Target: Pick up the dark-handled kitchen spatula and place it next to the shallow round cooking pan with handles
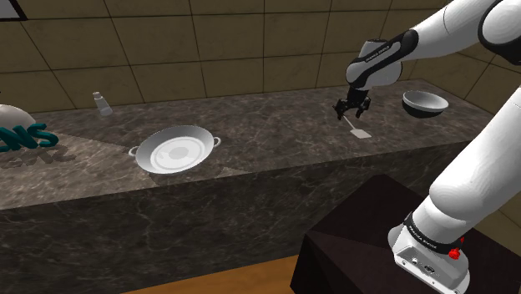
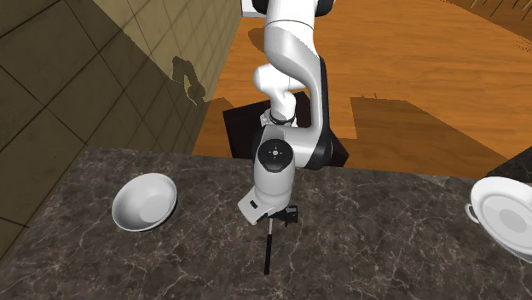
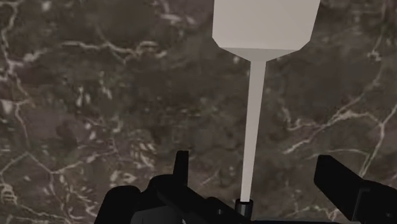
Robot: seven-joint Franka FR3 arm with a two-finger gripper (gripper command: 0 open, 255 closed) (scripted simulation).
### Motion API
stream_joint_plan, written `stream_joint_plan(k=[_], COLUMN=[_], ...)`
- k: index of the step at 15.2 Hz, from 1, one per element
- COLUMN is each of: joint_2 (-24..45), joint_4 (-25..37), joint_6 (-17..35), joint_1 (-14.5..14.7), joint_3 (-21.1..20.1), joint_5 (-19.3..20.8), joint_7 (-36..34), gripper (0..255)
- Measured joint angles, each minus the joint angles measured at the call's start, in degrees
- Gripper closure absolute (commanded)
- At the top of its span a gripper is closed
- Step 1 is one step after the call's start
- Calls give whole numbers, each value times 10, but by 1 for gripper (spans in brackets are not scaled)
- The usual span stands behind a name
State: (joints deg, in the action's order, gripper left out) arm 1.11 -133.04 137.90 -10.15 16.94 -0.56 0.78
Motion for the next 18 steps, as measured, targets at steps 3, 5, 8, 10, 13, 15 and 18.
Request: stream_joint_plan(k=[3,5,8,10,13,15,18], joint_2=[0,0,0,0,-7,-16,-30], joint_4=[0,0,0,0,3,9,18], joint_6=[0,0,0,0,-10,-24,-46], joint_1=[0,0,0,0,0,0,0], joint_3=[0,0,0,0,0,0,0], joint_5=[0,0,0,0,3,7,12], joint_7=[0,0,0,0,-2,-5,-8], gripper=[255,255,255,255,255,255,255])
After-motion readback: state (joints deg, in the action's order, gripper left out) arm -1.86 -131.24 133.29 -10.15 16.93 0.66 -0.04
